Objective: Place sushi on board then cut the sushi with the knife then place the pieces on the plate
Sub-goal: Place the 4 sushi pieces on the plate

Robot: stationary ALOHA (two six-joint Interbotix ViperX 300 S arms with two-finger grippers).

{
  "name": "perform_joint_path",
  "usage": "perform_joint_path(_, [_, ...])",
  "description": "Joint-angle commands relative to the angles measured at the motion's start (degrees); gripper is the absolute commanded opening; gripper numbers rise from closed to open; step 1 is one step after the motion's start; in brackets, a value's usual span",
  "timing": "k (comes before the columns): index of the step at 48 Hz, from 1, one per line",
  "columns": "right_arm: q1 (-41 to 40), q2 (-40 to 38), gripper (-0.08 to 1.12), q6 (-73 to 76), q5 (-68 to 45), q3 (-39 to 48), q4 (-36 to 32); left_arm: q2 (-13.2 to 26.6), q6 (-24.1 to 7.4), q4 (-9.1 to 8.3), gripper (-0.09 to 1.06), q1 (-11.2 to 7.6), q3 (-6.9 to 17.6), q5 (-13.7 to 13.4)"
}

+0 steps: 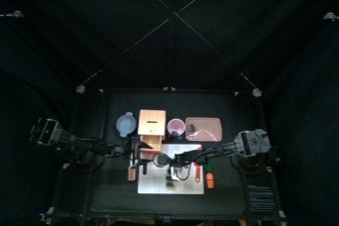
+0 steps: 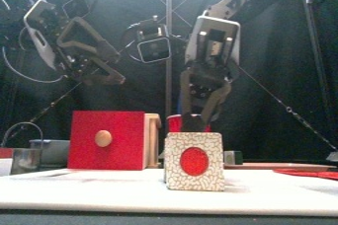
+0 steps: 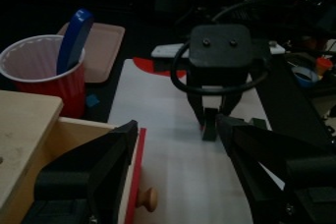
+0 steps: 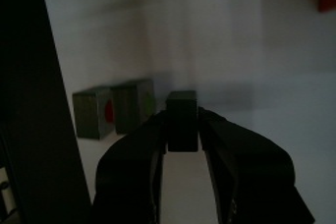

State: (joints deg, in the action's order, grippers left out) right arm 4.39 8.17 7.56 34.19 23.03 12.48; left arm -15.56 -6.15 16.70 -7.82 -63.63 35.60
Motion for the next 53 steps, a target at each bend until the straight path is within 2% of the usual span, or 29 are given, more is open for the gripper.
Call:
perform_joint_path(1, [-2.5,-7.6,0.54,2.0,0.5,4.3,0.0,-0.2,-0.1,0.00,0.96,0.09,0.6,0.3])
perform_joint_path(12, [-8.4,-19.6,0.54,7.6,-1.9,16.2,-0.6,-0.2,-0.2,0.09,0.97,0.09,0.6,0.3])
perform_joint_path(21, [-15.6,-25.7,0.54,13.6,-3.7,24.2,-5.5,-0.2,-0.3,0.09,0.97,0.18,0.8,0.3])
perform_joint_path(36, [-25.4,-27.4,0.54,16.8,-3.6,27.1,-14.4,-0.2,-0.2,0.00,0.97,0.35,0.6,0.3])
perform_joint_path(53, [-38.9,-24.7,0.54,22.2,-11.2,26.1,-14.2,-0.2,0.0,0.00,0.97,0.53,0.2,0.2])
